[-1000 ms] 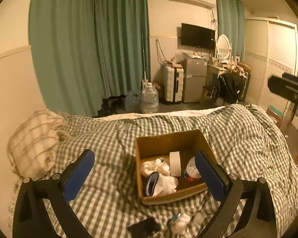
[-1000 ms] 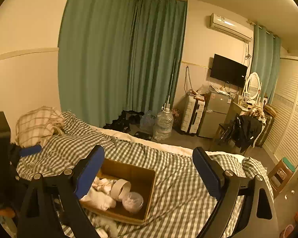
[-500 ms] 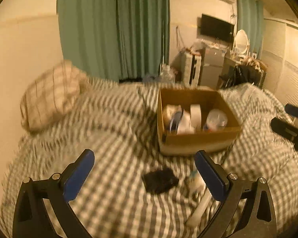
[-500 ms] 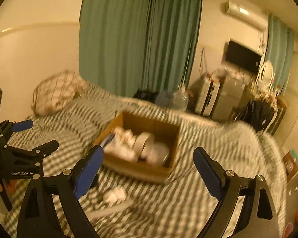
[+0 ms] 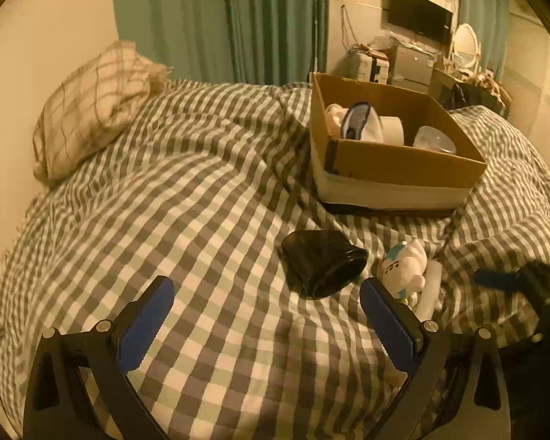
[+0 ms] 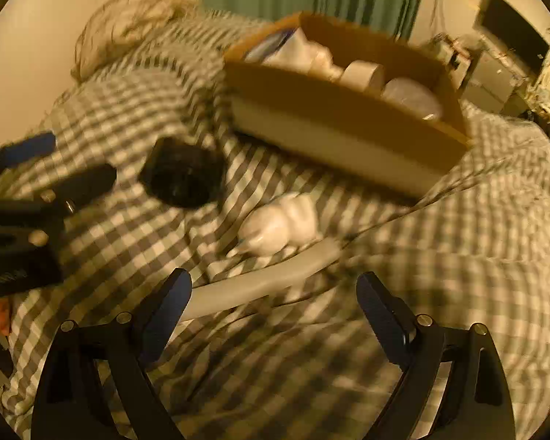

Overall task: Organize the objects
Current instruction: 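Grasp the white figurine with the right gripper while the left grasps the black cup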

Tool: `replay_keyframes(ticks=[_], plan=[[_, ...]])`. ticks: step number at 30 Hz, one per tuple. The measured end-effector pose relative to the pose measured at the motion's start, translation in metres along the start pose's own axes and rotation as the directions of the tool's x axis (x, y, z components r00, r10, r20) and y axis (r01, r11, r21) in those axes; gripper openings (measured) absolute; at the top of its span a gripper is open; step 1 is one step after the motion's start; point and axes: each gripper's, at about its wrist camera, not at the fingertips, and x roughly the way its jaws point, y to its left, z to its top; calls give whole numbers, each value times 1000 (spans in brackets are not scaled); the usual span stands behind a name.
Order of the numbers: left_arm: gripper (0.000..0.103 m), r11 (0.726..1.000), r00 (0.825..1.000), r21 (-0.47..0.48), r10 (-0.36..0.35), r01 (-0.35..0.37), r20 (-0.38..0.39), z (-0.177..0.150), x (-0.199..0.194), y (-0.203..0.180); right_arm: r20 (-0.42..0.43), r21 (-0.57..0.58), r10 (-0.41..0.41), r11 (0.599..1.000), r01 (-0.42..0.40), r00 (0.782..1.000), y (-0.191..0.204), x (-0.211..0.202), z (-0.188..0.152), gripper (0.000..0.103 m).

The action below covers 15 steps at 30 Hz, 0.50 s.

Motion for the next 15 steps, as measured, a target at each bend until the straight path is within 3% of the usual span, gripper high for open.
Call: replay_keyframes(ticks=[5,7,10,15], plan=[[103,1000,1000,-12,-8,8,-7,1,3,3,-91,59,55,997,-49,994,-4,34,5,90],[103,1000,1000,-7,-7,7,-8,1,2,2,-111,66,89,994,-82,990,-3,42,7,80],[103,1000,1000,-6,-5,5,-15,2,4,1,-128,63,100,994,-92,987,-3,48,7,58],[103,1000,1000,-6,-6,6,-24,2,5,0,-59,46,136,990,-133,989,-4,23,3,4]])
